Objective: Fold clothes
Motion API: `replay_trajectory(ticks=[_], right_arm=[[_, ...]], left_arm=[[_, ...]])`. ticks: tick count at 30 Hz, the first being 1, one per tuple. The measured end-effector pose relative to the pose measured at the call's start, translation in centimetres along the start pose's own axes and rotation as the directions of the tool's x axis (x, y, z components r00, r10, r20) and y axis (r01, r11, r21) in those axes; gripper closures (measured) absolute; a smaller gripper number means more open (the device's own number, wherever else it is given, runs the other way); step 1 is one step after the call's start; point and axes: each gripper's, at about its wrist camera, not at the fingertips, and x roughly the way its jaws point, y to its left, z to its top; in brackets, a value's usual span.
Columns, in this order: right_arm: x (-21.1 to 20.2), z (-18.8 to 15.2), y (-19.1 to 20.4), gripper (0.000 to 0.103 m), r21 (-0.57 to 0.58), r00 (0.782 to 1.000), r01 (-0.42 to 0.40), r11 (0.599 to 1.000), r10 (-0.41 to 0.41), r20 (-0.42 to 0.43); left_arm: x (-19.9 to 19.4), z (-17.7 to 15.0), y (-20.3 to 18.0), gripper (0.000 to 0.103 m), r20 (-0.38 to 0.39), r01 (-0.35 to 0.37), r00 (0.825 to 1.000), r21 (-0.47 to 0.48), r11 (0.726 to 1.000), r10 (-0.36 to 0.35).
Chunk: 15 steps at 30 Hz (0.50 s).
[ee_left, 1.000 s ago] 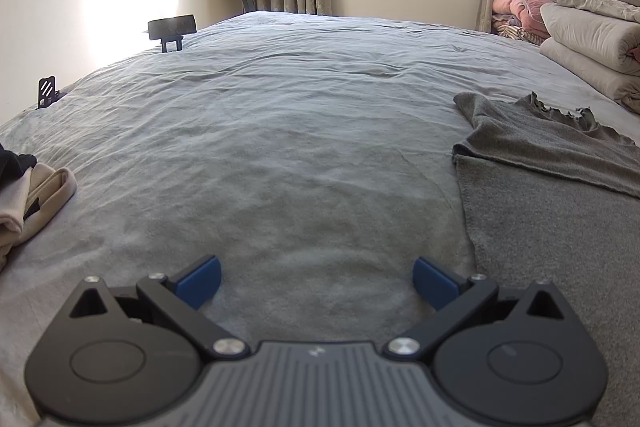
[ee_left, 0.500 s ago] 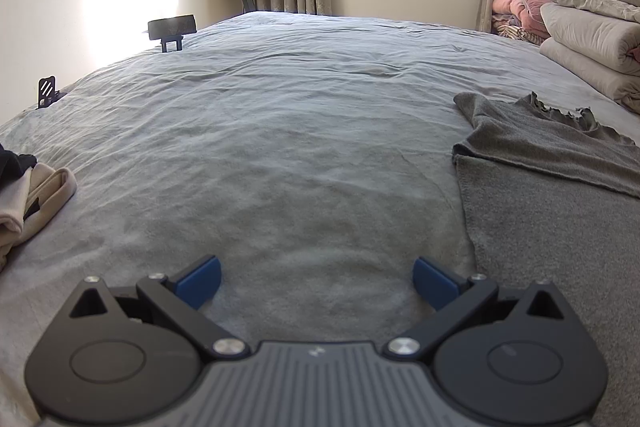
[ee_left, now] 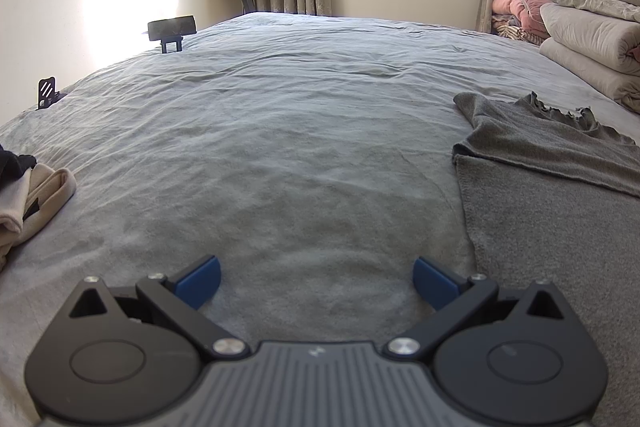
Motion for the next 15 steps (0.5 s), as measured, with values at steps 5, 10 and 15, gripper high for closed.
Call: replay_trajectory(ticks=[5, 10, 15], right_arm=[[-0.14, 0.07, 0.12, 0.0, -0.012, 1.0, 0.006, 1.0, -0.006, 0.007], [-0.07, 0.1, 0.47, 0.0, -0.027, 1.0, -0.002, 1.0, 0.002, 0.006], [-0.19, 0.07, 0.26, 0.0, -0.03, 1.0, 0.004, 1.0, -0.004, 0.007]], left_arm=[[0.01, 0.01, -0.04, 0.0, 0.0, -0.002, 1.0, 0.002, 1.0, 0.002], [0.04, 0.0, -0.05, 0.0, 0.001, -0.002, 1.0, 0.002, 1.0, 0.002], [0.21, 0.03, -0.05, 0.0, 0.0, 0.0, 1.0, 0.0, 1.0, 0.0]])
